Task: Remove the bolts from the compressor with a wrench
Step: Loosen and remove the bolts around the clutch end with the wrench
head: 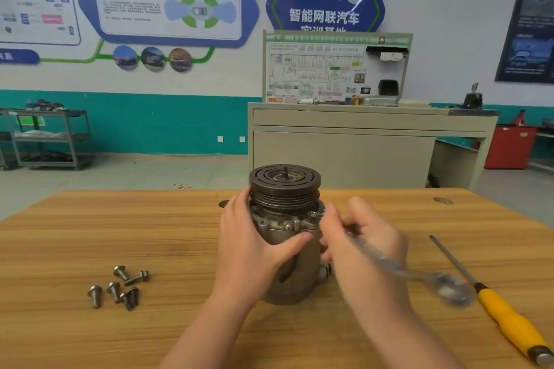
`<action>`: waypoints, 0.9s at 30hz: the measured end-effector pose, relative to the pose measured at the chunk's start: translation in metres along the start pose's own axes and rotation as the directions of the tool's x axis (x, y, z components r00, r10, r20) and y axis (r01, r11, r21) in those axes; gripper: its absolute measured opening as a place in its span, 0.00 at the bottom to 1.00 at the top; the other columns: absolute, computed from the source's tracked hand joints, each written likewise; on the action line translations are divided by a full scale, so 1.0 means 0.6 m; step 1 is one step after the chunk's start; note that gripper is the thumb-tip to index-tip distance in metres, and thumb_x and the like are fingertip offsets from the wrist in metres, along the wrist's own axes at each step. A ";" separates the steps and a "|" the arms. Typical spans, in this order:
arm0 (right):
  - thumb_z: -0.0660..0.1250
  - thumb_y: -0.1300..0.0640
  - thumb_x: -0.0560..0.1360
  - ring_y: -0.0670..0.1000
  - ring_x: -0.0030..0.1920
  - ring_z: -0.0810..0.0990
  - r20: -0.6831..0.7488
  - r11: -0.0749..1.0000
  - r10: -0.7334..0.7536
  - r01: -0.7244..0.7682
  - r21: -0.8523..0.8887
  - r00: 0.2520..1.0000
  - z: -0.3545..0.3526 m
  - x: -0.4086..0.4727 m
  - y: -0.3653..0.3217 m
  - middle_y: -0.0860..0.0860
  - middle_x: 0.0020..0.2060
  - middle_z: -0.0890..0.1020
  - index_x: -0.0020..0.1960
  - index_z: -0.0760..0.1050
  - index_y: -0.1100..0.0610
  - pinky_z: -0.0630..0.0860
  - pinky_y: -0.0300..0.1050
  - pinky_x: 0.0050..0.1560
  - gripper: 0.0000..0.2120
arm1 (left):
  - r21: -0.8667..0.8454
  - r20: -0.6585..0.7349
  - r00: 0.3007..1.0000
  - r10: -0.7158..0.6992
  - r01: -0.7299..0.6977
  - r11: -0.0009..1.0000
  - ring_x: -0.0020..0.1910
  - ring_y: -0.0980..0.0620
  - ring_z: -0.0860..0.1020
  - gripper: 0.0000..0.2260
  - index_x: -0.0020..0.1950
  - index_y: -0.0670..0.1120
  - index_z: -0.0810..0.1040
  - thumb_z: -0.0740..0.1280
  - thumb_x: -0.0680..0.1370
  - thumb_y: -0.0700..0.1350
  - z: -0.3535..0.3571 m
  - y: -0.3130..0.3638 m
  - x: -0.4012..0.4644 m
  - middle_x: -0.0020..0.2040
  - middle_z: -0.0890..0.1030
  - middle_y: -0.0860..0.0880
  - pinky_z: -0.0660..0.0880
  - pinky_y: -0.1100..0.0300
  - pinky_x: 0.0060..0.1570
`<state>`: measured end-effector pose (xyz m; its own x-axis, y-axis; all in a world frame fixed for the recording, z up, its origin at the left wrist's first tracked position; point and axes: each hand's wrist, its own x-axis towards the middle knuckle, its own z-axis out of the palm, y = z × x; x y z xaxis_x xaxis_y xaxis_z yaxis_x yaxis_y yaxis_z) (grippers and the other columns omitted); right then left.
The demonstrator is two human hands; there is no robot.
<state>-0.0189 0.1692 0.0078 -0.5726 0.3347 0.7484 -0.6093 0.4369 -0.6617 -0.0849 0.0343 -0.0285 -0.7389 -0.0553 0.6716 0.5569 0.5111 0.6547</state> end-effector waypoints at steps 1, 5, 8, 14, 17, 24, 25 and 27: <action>0.67 0.60 0.77 0.44 0.20 0.74 0.019 0.978 0.156 -0.157 0.135 0.988 -0.007 0.013 0.005 0.52 0.24 0.77 0.30 0.69 0.52 0.70 0.34 0.22 0.18 | 0.006 -0.004 1.000 0.002 -0.002 1.000 0.67 0.58 0.65 0.49 0.74 0.54 0.61 0.70 0.58 0.72 0.000 0.000 0.001 0.66 0.67 0.59 0.64 0.60 0.66; 0.66 0.64 0.77 0.45 0.19 0.69 0.373 0.460 0.603 -0.689 0.560 0.705 -0.037 0.070 0.034 0.53 0.22 0.73 0.34 0.66 0.54 0.63 0.34 0.17 0.16 | -0.033 0.011 1.000 0.005 -0.005 0.999 0.66 0.61 0.64 0.46 0.73 0.57 0.61 0.72 0.59 0.70 0.000 0.002 0.002 0.63 0.67 0.63 0.63 0.64 0.63; 0.69 0.59 0.70 0.42 0.18 0.68 0.482 0.276 0.593 -0.725 0.631 0.645 -0.037 0.102 0.036 0.50 0.23 0.72 0.36 0.65 0.54 0.61 0.31 0.17 0.13 | -0.058 0.033 0.999 0.010 -0.009 0.998 0.64 0.65 0.64 0.44 0.71 0.63 0.58 0.71 0.59 0.72 -0.004 0.001 0.001 0.61 0.65 0.71 0.60 0.71 0.60; 0.70 0.54 0.75 0.47 0.18 0.70 0.103 0.908 0.217 -0.240 0.343 0.971 -0.043 0.105 0.000 0.54 0.20 0.74 0.27 0.65 0.52 0.64 0.35 0.19 0.21 | -0.198 0.012 0.999 -0.034 0.036 0.980 0.62 0.73 0.68 0.19 0.64 0.69 0.61 0.58 0.74 0.70 -0.004 0.000 0.001 0.58 0.70 0.75 0.64 0.73 0.56; 0.67 0.59 0.77 0.45 0.19 0.72 0.012 0.994 0.013 -0.014 0.104 1.000 -0.030 0.072 -0.003 0.55 0.22 0.76 0.28 0.65 0.58 0.68 0.34 0.23 0.21 | -0.242 -0.002 0.998 -0.057 0.055 0.969 0.63 0.70 0.69 0.19 0.66 0.65 0.63 0.56 0.76 0.66 -0.005 0.001 0.002 0.61 0.72 0.68 0.67 0.67 0.62; 0.67 0.64 0.76 0.53 0.24 0.67 0.045 0.987 -0.157 0.158 -0.030 0.987 -0.016 0.045 0.003 0.58 0.23 0.67 0.29 0.60 0.62 0.62 0.41 0.27 0.22 | -0.251 -0.018 0.999 -0.051 0.045 0.967 0.66 0.63 0.70 0.25 0.71 0.57 0.65 0.55 0.77 0.65 0.000 -0.002 0.003 0.65 0.74 0.59 0.69 0.53 0.68; 0.67 0.65 0.76 0.49 0.23 0.65 0.054 0.972 -0.220 0.224 -0.067 0.974 -0.015 0.043 0.000 0.54 0.23 0.65 0.28 0.58 0.56 0.60 0.38 0.27 0.23 | -0.253 -0.019 0.998 -0.054 0.048 0.966 0.66 0.62 0.70 0.27 0.71 0.55 0.65 0.54 0.76 0.67 0.001 -0.002 0.004 0.65 0.74 0.59 0.69 0.52 0.68; 0.66 0.66 0.74 0.45 0.24 0.62 0.126 0.926 -0.334 0.350 -0.143 0.934 -0.010 0.041 -0.011 0.46 0.22 0.60 0.31 0.54 0.45 0.57 0.32 0.27 0.27 | -0.256 -0.017 0.998 -0.055 0.049 0.965 0.67 0.61 0.70 0.28 0.71 0.55 0.65 0.54 0.76 0.67 0.001 -0.003 0.004 0.66 0.74 0.58 0.69 0.50 0.68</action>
<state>-0.0255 0.1797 0.0312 -0.4006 0.0615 0.9142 -0.6860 0.6413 -0.3437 -0.0879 0.0337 -0.0280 -0.7617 -0.0977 0.6406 0.5989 0.2713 0.7535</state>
